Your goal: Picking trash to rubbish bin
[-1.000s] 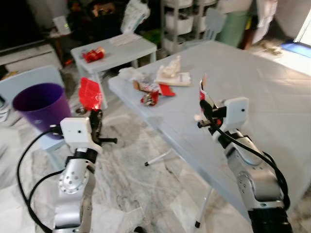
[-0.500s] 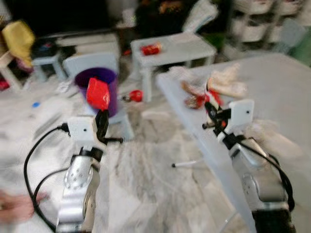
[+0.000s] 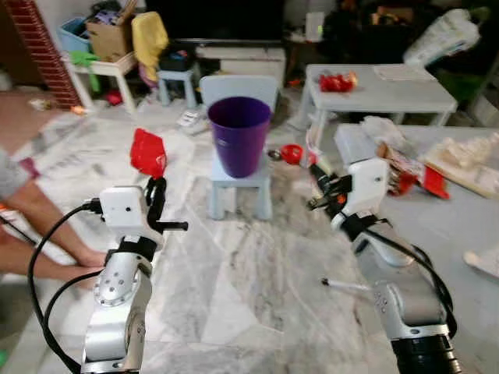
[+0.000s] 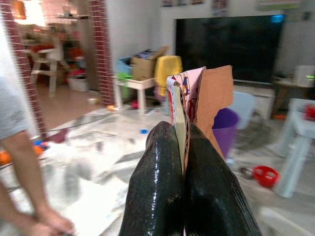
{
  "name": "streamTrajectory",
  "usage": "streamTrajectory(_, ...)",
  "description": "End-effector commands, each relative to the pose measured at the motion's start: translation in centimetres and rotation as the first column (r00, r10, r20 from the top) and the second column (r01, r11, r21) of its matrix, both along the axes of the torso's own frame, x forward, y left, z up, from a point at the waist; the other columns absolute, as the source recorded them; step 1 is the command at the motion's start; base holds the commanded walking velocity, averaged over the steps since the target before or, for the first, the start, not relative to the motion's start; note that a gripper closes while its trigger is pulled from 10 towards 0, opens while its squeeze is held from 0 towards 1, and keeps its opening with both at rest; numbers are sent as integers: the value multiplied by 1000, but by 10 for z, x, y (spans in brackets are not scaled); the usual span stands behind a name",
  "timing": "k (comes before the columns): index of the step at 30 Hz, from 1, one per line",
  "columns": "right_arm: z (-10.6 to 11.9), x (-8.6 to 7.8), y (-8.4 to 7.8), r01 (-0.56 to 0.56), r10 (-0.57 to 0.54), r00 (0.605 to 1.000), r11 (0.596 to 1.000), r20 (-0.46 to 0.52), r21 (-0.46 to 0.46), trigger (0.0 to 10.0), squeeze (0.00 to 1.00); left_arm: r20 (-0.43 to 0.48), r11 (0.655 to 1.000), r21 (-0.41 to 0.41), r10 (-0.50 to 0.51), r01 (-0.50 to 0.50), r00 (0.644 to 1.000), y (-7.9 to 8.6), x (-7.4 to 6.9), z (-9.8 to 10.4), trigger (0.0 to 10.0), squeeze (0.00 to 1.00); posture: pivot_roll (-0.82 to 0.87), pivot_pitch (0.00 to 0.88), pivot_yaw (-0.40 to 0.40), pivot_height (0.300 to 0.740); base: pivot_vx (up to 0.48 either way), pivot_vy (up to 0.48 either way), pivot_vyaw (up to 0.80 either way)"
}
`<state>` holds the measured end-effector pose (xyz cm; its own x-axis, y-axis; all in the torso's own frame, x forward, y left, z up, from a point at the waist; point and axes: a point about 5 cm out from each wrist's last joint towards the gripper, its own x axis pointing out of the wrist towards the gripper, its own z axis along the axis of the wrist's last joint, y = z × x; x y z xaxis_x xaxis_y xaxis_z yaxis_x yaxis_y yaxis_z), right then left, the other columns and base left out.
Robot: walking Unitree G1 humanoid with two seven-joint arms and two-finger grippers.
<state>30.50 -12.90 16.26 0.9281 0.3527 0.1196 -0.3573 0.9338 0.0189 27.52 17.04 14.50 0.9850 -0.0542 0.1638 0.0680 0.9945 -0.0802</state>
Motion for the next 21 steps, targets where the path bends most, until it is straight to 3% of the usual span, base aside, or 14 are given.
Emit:
streamTrajectory(1,5,0,-6,14,-14,1000,1000,17,-6,0,0,0,1000,1,-24,24,1000,-6,0,1,0,0,-12,0,-30,740,0,0,800)
streamTrajectory(8,4,-1,-6,19,-19,1000,1000,13,4,0,0,-4,999,-2,-34,34,999,-7,1,0,0,0,-13,0,-30,740,0,0,696)
streamTrajectory(21,6,0,-8,32,-32,999,999,18,19,0,0,4,997,-46,-64,64,998,-9,4,2,0,0,-17,0,-29,740,44,0,0)
